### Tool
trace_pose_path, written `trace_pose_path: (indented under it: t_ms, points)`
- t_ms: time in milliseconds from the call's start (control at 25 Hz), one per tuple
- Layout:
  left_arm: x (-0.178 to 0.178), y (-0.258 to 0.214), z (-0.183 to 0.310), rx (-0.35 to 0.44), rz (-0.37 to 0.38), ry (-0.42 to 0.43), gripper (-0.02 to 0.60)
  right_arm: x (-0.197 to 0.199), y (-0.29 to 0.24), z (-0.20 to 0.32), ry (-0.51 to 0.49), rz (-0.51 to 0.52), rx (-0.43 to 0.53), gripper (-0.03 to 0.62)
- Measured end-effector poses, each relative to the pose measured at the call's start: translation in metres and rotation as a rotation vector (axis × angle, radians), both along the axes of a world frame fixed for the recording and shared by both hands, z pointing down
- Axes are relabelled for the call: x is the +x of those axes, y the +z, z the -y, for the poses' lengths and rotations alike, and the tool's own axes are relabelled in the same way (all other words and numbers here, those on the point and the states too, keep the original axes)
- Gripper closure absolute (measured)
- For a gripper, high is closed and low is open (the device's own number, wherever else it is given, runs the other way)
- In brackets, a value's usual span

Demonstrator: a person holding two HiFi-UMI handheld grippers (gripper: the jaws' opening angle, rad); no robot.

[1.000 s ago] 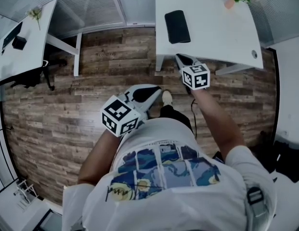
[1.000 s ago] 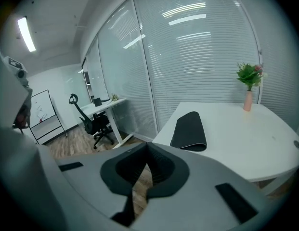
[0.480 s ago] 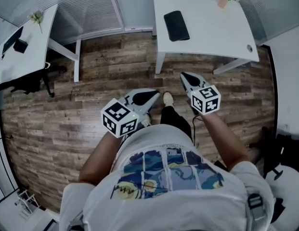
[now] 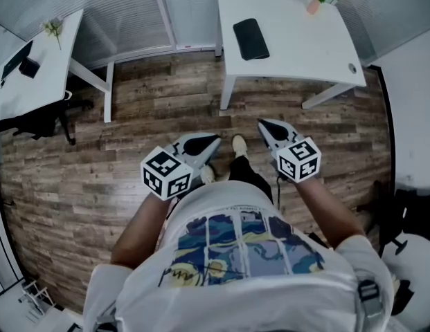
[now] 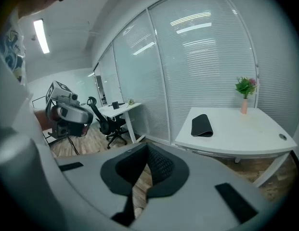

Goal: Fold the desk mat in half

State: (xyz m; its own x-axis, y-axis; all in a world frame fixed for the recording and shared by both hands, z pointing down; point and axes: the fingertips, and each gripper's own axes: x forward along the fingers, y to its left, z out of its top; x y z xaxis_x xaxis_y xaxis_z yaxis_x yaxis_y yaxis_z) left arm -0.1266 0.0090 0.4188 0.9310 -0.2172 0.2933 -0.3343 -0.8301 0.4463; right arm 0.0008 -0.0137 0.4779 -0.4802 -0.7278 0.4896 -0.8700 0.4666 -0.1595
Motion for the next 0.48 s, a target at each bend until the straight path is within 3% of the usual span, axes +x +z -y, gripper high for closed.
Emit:
trace_pose_path:
  t_ms: [480]
  points:
    - [-0.02,-0.002,-0.006,0.02,0.0,0.003,0.578,-0.017,-0.022,-0.01,0.01,0.016,0.038,0.594]
